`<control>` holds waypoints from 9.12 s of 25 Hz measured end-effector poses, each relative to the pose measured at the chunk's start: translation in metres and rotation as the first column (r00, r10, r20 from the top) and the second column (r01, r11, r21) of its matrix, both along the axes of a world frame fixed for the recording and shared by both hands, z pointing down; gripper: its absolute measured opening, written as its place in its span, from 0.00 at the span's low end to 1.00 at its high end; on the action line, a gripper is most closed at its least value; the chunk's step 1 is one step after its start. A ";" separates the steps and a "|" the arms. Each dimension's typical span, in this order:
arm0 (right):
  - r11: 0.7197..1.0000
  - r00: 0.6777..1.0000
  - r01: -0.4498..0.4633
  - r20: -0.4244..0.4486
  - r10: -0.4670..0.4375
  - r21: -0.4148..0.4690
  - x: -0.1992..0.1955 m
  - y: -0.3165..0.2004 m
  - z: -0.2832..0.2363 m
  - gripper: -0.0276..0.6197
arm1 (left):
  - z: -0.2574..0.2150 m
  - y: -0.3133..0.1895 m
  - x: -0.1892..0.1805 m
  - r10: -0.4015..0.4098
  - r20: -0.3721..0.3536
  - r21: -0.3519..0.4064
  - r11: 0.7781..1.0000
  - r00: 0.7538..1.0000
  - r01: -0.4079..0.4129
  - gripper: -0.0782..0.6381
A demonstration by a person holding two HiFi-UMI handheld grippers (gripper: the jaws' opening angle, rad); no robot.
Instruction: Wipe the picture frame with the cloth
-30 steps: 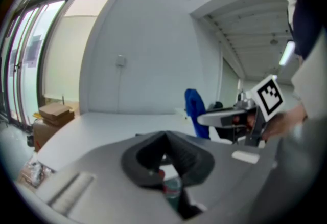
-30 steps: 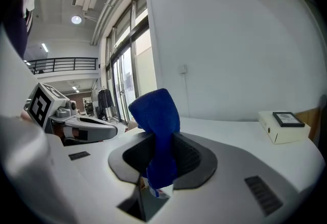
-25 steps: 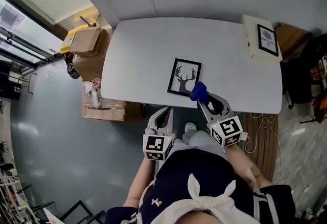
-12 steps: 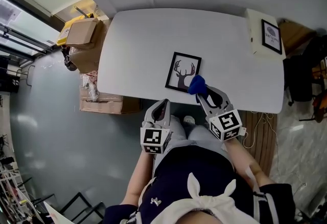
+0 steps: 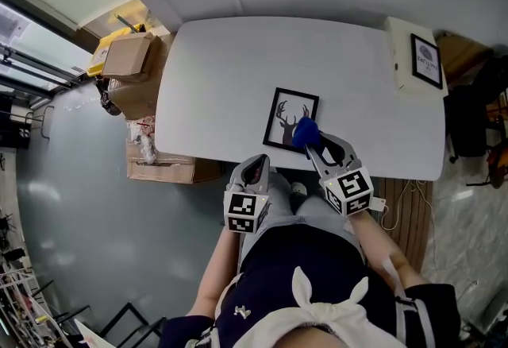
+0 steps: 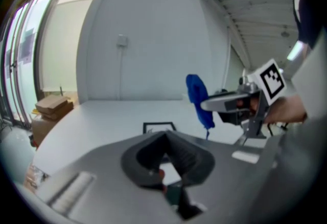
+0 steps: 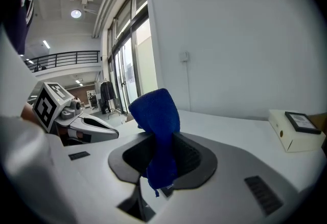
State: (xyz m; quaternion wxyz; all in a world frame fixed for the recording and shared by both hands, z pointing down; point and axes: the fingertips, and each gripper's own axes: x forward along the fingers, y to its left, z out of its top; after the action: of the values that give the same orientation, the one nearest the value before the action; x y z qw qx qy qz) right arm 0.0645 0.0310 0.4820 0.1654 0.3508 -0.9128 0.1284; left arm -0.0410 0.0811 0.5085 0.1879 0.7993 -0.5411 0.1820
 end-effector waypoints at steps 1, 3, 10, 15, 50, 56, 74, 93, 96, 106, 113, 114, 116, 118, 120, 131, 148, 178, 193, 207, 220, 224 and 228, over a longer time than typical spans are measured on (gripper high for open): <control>1.000 1.000 -0.003 -0.006 0.003 -0.004 -0.002 -0.004 0.001 0.19 | 0.003 -0.004 -0.002 0.006 0.001 -0.009 1.000 1.000 -0.006 0.11; 1.000 1.000 -0.009 -0.020 0.008 -0.014 -0.006 -0.012 0.004 0.19 | 0.010 -0.011 -0.006 0.017 0.002 -0.030 0.999 1.000 -0.017 0.11; 0.999 0.997 -0.030 -0.069 0.027 -0.038 -0.019 -0.036 0.015 0.19 | 0.039 -0.030 -0.015 0.086 0.002 -0.110 0.990 0.996 -0.086 0.11; 0.998 0.994 -0.031 -0.101 0.026 -0.053 -0.029 -0.052 0.023 0.19 | 0.057 -0.043 -0.017 0.118 -0.009 -0.151 0.982 0.993 -0.118 0.11; 0.982 0.949 0.097 -0.283 -0.140 -0.160 -0.076 -0.122 0.101 0.19 | 0.132 -0.073 -0.007 0.283 -0.020 -0.350 0.896 0.959 -0.272 0.12; 0.979 0.936 0.101 -0.317 -0.155 -0.178 -0.079 -0.134 0.118 0.19 | 0.137 -0.074 -0.010 0.293 -0.027 -0.374 0.884 0.956 -0.281 0.11; 0.970 0.892 0.091 -0.414 -0.179 -0.223 -0.089 -0.150 0.149 0.19 | 0.150 -0.076 -0.003 0.359 0.008 -0.410 0.853 0.933 -0.324 0.12; 0.959 0.882 0.086 -0.428 -0.199 -0.269 -0.088 -0.147 0.170 0.19 | 0.150 -0.077 -0.005 0.349 -0.033 -0.411 0.849 0.937 -0.331 0.11; 0.957 0.902 0.065 -0.393 -0.177 -0.281 -0.087 -0.146 0.173 0.19 | 0.150 -0.077 -0.005 0.349 -0.041 -0.412 0.848 0.936 -0.334 0.11; 0.957 0.924 0.072 -0.342 -0.170 -0.281 -0.088 -0.144 0.178 0.19 | 0.151 -0.077 -0.004 0.356 -0.045 -0.412 0.844 0.933 -0.342 0.11; 0.953 0.923 0.079 -0.339 -0.181 -0.293 -0.087 -0.139 0.177 0.19 | 0.151 -0.078 -0.004 0.357 -0.032 -0.410 0.847 0.933 -0.338 0.11; 0.952 0.923 0.081 -0.339 -0.183 -0.294 -0.087 -0.138 0.177 0.19 | 0.151 -0.078 -0.004 0.357 -0.030 -0.409 0.848 0.934 -0.338 0.11; 0.952 0.923 0.085 -0.336 -0.186 -0.293 -0.088 -0.137 0.179 0.19 | 0.152 -0.078 -0.004 0.356 -0.030 -0.410 0.848 0.934 -0.336 0.11; 0.953 0.925 0.090 -0.331 -0.188 -0.290 -0.088 -0.137 0.180 0.19 | 0.152 -0.079 -0.004 0.353 -0.032 -0.410 0.848 0.935 -0.335 0.11; 0.955 0.928 0.095 -0.323 -0.187 -0.281 -0.090 -0.137 0.180 0.19 | 0.153 -0.078 -0.005 0.351 -0.032 -0.412 0.848 0.936 -0.333 0.11; 0.949 0.924 0.106 -0.324 -0.204 -0.297 -0.089 -0.127 0.178 0.19 | 0.152 -0.079 -0.005 0.335 -0.036 -0.413 0.853 0.941 -0.319 0.11; 0.940 0.923 0.120 -0.313 -0.224 -0.320 -0.088 -0.115 0.176 0.19 | 0.152 -0.079 -0.006 0.313 -0.032 -0.410 0.862 0.949 -0.298 0.11; 0.926 0.922 0.150 -0.289 -0.258 -0.348 -0.090 -0.095 0.177 0.19 | 0.152 -0.077 -0.008 0.281 -0.029 -0.401 0.876 0.959 -0.268 0.11; 0.929 0.922 0.155 -0.289 -0.258 -0.337 -0.091 -0.094 0.176 0.19 | 0.152 -0.056 -0.013 0.264 -0.013 -0.427 0.871 0.964 -0.244 0.11; 0.920 0.921 0.161 -0.280 -0.270 -0.358 -0.092 -0.073 0.176 0.19 | 0.152 -0.055 -0.014 0.237 -0.002 -0.435 0.875 0.971 -0.214 0.11; 0.910 0.928 0.165 -0.254 -0.274 -0.380 -0.095 -0.048 0.177 0.19 | 0.155 -0.057 -0.014 0.212 0.002 -0.416 0.889 0.977 -0.192 0.11; 0.906 0.927 0.170 -0.249 -0.281 -0.388 -0.096 -0.041 0.177 0.19 | 0.154 -0.057 -0.014 0.205 0.005 -0.414 0.891 0.979 -0.184 0.11; 0.901 0.931 0.170 -0.236 -0.279 -0.398 -0.097 -0.035 0.176 0.19 | 0.153 -0.057 -0.015 0.195 0.003 -0.413 0.894 0.981 -0.176 0.11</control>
State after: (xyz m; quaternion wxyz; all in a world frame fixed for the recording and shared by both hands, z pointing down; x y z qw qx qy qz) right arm -0.0324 -0.0037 0.6584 0.3732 0.2192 -0.8727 0.2262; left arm -0.0561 0.0241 0.6617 0.3214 0.7856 -0.4161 0.3262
